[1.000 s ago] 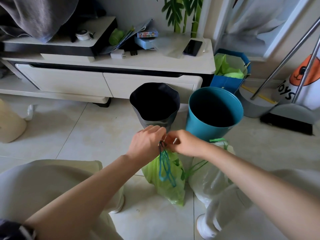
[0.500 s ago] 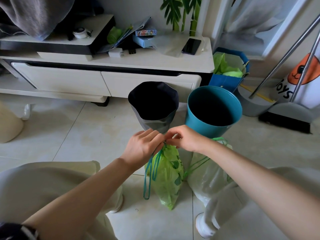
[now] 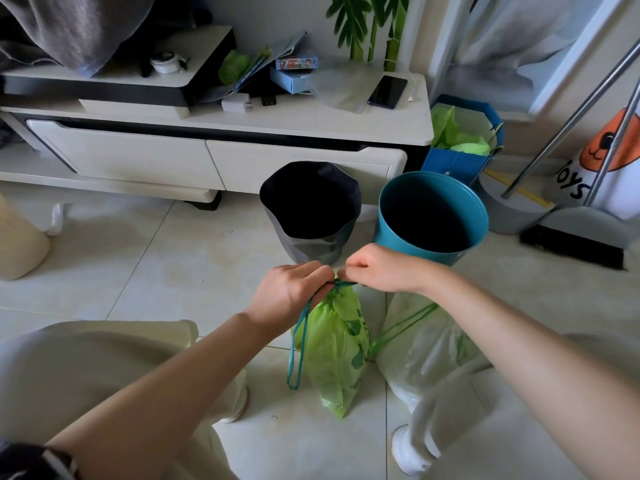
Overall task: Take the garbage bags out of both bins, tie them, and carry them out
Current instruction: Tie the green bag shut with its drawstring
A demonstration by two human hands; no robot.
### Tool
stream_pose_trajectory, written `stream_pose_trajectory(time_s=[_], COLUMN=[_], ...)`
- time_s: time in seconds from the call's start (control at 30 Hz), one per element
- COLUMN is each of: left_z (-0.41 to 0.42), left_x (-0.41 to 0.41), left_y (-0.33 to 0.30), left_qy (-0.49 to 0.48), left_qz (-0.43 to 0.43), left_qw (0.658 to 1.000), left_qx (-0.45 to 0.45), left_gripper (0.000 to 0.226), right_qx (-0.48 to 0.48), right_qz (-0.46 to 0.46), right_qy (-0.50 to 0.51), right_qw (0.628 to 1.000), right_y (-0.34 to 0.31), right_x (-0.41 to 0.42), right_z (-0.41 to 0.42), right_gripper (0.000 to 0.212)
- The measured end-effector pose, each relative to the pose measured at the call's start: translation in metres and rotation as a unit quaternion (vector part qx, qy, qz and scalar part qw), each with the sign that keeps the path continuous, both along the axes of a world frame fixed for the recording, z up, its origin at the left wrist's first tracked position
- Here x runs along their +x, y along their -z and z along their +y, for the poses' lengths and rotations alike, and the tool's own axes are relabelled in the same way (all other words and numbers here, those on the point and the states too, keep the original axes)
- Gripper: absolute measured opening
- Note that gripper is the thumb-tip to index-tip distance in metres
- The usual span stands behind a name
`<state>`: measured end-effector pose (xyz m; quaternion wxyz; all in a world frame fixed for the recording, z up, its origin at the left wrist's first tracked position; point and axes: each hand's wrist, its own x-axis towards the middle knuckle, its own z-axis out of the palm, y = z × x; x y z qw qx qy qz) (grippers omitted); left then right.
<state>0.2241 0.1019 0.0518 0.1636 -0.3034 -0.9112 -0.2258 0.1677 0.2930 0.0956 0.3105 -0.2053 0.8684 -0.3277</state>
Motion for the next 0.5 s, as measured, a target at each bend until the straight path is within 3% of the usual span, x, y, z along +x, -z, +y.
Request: stream_pose_trajectory(time_s=[0.17, 0.27, 0.37, 0.5], left_z=[-0.003, -0.012, -0.018, -0.024], left_x=[-0.001, -0.005, -0.008, -0.015], left_y=[0.001, 0.008, 0.016, 0.018], left_qy=[-0.013, -0.047, -0.083, -0.121], left_qz=[-0.006, -0.023, -0.079, -0.214], left_qw=[1.000, 0.998, 0.993, 0.958], left_qx=[0.013, 0.025, 0.043, 0.147], left_gripper=[0.014, 0.011, 0.015, 0.012], right_qx=[-0.034, -0.132, -0.210, -0.121], right_qz=[0.007, -0.006, -0.055, -0.087], right_qy=[0.050, 0.177, 0.254, 0.306], right_qw=[0.998, 0.975, 0.943, 0.940], right_y=[-0.017, -0.029, -0.034, -0.020], right_x=[-0.013, -0.021, -0.024, -0.028], right_z=[0.019, 0.030, 0.037, 0.039], right_gripper=[0.051, 0.032, 0.034, 0.034])
